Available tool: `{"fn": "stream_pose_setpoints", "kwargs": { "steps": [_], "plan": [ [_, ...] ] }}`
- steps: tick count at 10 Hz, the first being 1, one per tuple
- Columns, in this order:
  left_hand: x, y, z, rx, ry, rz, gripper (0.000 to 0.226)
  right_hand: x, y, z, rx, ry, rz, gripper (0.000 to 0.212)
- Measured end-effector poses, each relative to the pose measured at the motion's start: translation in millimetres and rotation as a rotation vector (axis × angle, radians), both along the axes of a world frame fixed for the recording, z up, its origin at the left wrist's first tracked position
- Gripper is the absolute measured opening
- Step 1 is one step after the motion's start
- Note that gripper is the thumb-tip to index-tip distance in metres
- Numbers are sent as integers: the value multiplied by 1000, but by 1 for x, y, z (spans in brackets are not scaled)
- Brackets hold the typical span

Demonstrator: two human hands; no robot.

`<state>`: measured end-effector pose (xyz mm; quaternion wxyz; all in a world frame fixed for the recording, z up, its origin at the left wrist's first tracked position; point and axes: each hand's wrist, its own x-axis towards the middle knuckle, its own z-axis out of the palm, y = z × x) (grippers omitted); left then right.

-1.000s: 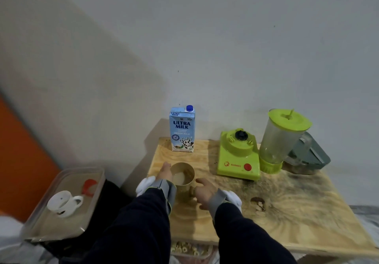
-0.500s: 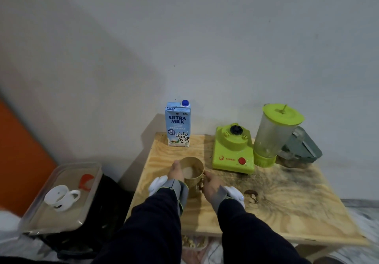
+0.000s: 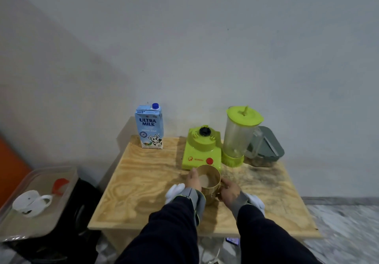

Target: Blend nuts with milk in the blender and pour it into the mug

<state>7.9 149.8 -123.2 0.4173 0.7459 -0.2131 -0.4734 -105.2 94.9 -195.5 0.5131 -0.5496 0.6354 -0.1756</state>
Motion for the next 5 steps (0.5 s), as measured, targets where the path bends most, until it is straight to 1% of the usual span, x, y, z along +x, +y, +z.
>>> {"fn": "stream_pose_setpoints", "kwargs": {
  "steps": [1,2,3,4,5],
  "plan": [
    [-10,1,-6,-2,-32,-32,53,-15,2,5,5,18,22,56],
    [-9,1,-4,32,-71,-50,53,-25,4,24,24,71,98,53],
    [-2,-3,4,55,-172,-117,52,-28,-6,35,-46,258,213,52],
    [7,-9,22,0,-316,-167,46,-35,-41,31,-157,483,286,60],
    [16,-15,56,-107,-517,-250,33,-25,-38,97,-297,520,413,45]
  ]
}}
